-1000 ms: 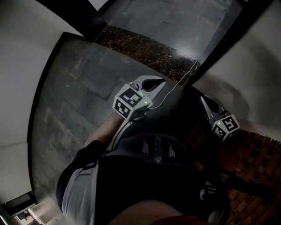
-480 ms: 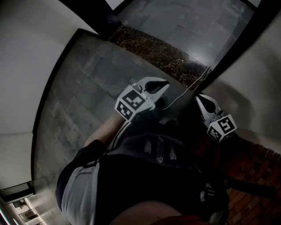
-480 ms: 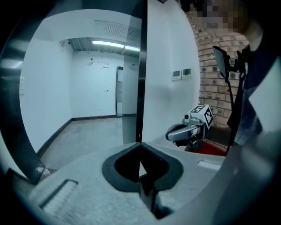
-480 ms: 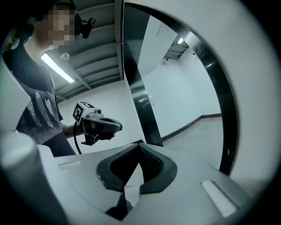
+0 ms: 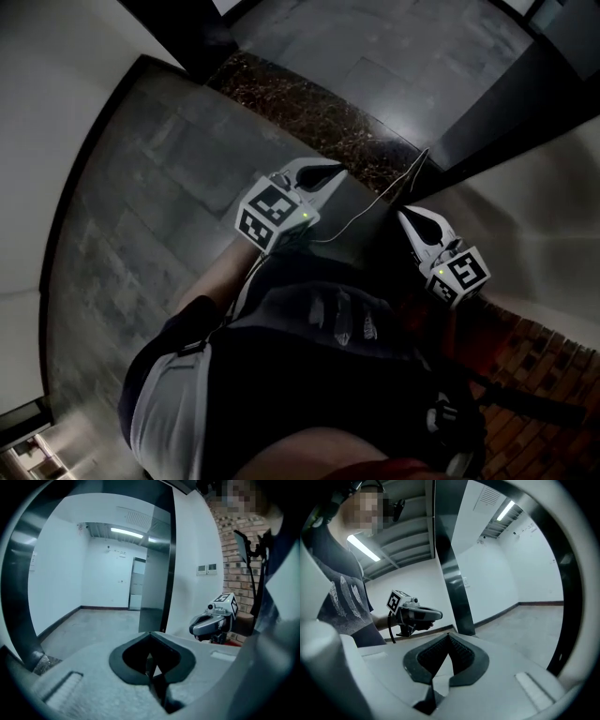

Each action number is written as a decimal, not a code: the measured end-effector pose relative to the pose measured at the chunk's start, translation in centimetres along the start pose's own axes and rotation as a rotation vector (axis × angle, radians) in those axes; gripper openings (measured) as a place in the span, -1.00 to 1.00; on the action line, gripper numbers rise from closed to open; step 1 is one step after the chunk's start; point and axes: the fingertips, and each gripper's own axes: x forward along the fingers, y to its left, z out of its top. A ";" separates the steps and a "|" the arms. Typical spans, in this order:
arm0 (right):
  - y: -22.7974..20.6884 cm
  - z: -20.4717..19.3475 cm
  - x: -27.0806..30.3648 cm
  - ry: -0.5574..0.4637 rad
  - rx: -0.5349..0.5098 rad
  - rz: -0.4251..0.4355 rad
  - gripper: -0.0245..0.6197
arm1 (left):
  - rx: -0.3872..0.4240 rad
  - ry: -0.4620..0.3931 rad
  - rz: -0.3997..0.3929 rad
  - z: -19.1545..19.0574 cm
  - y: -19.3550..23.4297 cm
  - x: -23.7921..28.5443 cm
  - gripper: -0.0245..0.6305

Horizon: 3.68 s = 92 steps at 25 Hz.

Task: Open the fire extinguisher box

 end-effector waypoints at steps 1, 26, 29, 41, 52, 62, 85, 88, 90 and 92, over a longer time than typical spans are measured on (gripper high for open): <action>-0.6 0.3 0.9 0.010 -0.007 -0.006 -0.92 | -0.007 -0.013 -0.003 0.3 1.2 0.4 -0.91; -4.8 9.9 29.9 0.148 -0.101 0.094 -0.92 | -0.122 -0.092 0.005 1.9 29.2 -2.4 -0.92; -6.6 9.9 30.8 0.176 -0.094 0.083 -0.92 | -0.133 -0.087 0.008 2.0 30.1 -2.1 -0.91; -16.4 13.7 35.8 0.156 -0.082 0.126 -0.92 | -0.149 -0.024 0.035 6.3 38.3 5.5 -0.91; -30.9 16.2 33.2 0.155 -0.054 0.041 -0.92 | -0.094 -0.013 -0.022 12.8 41.0 19.2 -0.91; -42.4 18.2 35.6 0.133 -0.045 -0.141 -0.92 | -0.051 -0.025 -0.190 15.3 48.3 30.8 -0.91; -63.1 27.7 42.6 -0.010 0.093 -0.488 -0.92 | 0.014 0.040 -0.545 24.5 61.7 51.2 -0.91; -66.1 28.6 42.7 -0.035 0.079 -0.462 -0.92 | 0.033 0.045 -0.532 25.8 62.2 53.6 -0.91; -68.2 29.2 42.2 -0.059 0.088 -0.449 -0.92 | 0.039 0.065 -0.508 26.3 62.5 55.2 -0.92; -70.4 29.7 40.9 -0.083 0.100 -0.446 -0.92 | 0.045 0.081 -0.482 27.4 62.4 57.0 -0.91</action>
